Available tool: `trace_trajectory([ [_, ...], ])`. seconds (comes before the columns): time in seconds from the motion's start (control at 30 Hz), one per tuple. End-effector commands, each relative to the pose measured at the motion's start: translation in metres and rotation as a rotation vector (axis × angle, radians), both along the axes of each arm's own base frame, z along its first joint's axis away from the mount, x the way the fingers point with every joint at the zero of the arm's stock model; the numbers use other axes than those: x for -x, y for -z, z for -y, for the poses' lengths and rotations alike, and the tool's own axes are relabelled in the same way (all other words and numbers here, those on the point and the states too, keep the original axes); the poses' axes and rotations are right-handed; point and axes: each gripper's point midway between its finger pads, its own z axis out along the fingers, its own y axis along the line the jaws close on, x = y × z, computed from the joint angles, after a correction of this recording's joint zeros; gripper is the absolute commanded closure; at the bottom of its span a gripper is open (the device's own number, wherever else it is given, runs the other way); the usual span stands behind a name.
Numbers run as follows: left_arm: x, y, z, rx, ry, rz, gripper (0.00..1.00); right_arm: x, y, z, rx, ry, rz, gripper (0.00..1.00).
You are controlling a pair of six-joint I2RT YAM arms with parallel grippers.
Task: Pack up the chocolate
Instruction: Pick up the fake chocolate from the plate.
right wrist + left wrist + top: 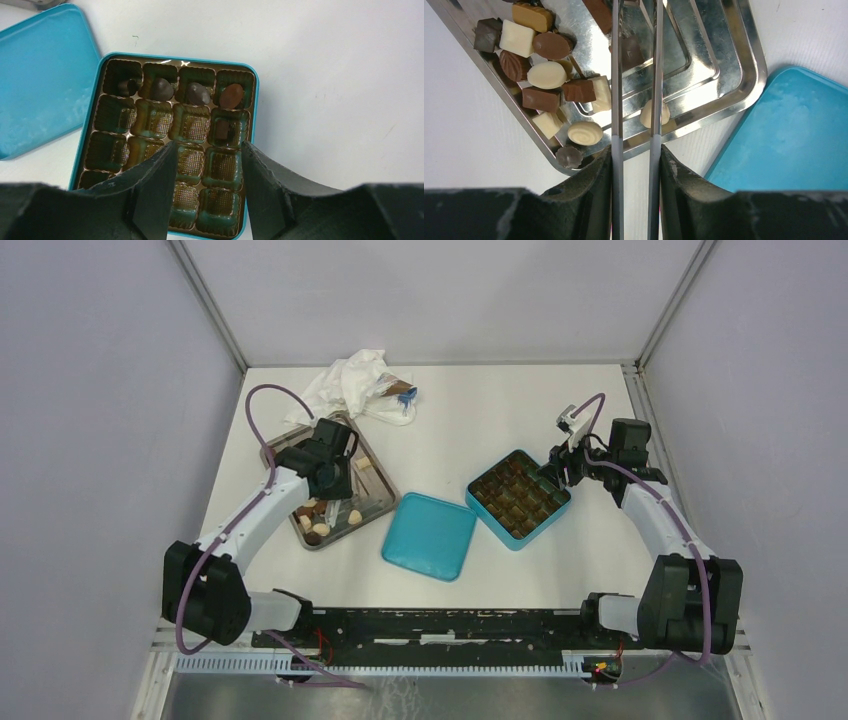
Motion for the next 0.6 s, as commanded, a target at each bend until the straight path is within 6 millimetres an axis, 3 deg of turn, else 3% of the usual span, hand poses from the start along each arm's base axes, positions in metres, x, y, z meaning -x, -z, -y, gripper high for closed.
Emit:
trace_trajectory([
  [0.0, -0.009, -0.004, -0.009, -0.04, 0.028, 0.024, 0.6, -0.004, -0.002, -0.002, 0.003, -0.014, 0.027, 0.44],
  [0.57, -0.004, 0.011, -0.015, -0.04, 0.028, -0.039, 0.55, -0.004, 0.0, -0.001, 0.009, -0.015, 0.021, 0.44],
])
